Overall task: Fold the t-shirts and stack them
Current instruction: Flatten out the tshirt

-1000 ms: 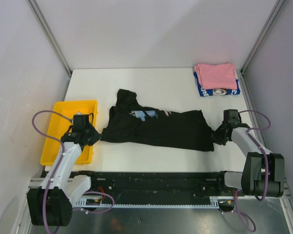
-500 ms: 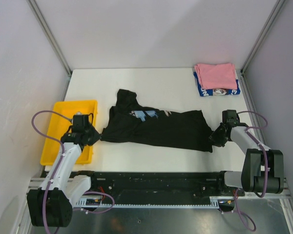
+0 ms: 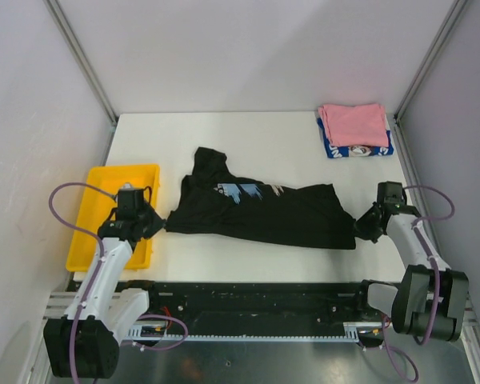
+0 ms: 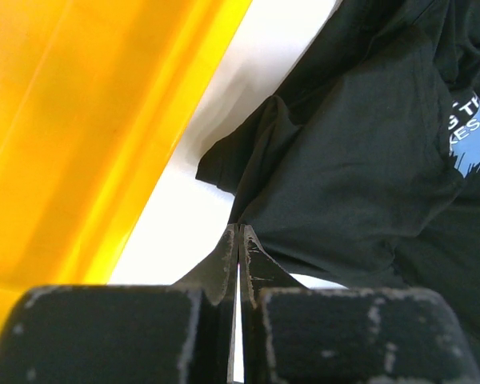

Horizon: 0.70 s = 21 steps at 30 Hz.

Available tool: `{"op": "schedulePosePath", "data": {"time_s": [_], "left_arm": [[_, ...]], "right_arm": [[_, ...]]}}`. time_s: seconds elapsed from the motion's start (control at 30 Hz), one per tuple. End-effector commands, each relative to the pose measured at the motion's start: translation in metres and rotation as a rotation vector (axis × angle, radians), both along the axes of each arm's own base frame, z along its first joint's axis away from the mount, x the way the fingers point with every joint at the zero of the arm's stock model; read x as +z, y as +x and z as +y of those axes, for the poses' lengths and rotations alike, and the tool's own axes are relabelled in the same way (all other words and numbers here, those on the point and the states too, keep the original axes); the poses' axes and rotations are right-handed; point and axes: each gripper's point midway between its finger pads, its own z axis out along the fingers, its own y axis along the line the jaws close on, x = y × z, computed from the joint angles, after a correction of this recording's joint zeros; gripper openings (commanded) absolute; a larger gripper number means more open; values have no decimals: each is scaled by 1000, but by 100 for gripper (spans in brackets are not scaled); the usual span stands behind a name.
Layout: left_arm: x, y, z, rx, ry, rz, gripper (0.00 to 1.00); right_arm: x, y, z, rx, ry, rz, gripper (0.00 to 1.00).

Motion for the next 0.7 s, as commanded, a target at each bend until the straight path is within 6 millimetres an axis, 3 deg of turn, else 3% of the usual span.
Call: {"op": "schedulePosePath", "data": {"time_s": [0.0, 0.1, 0.23, 0.37, 0.5, 0.67], "left_arm": [[13, 3, -1, 15, -22, -49, 0], [7, -3, -10, -12, -68, -34, 0], [-13, -20, -29, -45, -157, 17, 1], [-23, -30, -46, -83, -177, 51, 30], [-13, -22, -49, -126, -140, 37, 36], [4, 6, -45, -197, 0, 32, 37]], "right_arm": [[36, 8, -7, -9, -22, -74, 0], [49, 13, -7, -10, -22, -111, 8], [43, 7, -3, 7, -11, -72, 13], [33, 1, 0, 14, -8, -43, 17], [28, -2, 1, 15, -5, -27, 18], [22, -2, 2, 5, 5, -4, 17]]}}
